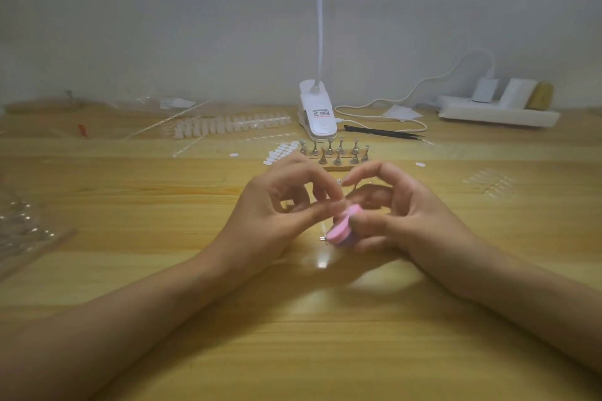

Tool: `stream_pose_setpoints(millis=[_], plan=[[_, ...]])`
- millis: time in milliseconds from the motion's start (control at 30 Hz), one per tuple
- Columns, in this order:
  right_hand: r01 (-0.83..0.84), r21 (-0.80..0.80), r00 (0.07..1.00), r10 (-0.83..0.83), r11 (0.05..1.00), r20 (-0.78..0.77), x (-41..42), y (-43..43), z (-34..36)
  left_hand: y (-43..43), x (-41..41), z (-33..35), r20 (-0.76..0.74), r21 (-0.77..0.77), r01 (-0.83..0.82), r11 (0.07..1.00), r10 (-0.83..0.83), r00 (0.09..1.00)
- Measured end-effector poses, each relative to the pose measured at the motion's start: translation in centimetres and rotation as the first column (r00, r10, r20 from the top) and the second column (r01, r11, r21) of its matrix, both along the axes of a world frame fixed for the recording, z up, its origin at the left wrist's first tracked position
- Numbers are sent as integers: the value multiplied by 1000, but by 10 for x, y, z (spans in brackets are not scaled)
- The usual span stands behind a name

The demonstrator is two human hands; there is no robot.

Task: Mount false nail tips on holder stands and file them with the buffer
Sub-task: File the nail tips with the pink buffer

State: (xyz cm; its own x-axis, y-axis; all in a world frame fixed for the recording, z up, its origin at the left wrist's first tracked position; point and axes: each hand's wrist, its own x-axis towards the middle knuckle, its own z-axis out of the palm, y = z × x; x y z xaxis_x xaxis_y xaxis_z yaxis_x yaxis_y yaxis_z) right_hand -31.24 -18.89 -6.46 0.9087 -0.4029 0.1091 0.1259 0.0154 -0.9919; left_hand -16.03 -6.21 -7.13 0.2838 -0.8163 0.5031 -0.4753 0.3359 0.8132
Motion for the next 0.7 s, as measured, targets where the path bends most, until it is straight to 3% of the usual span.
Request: stream_pose_setpoints(millis=[67, 200, 333, 433, 567, 700], plan=[[91, 108, 994, -97, 990, 53, 0, -3, 0, 0, 0, 1, -15, -8, -7, 1000, 7, 1000], [-7, -12, 1000, 7, 1000, 13, 1, 0, -2, 0, -2, 2, 8, 1, 6, 1000, -6, 1000], [102, 98, 992, -108, 990, 61, 1, -5, -3, 0, -1, 1, -6, 5, 6, 1000, -6, 1000], [-13, -13, 1000, 13, 1000, 17, 0, -4, -4, 1, -2, 1, 22, 6, 15, 1000, -15, 1000], [41, 36, 998, -42, 999, 41, 0, -7, -4, 2, -2, 0, 8, 10, 9, 1000, -9, 1000], [-170, -107, 985, 168, 980, -29, -3, -2, -4, 1, -2, -1, 17, 3, -1, 1000, 1, 1000]])
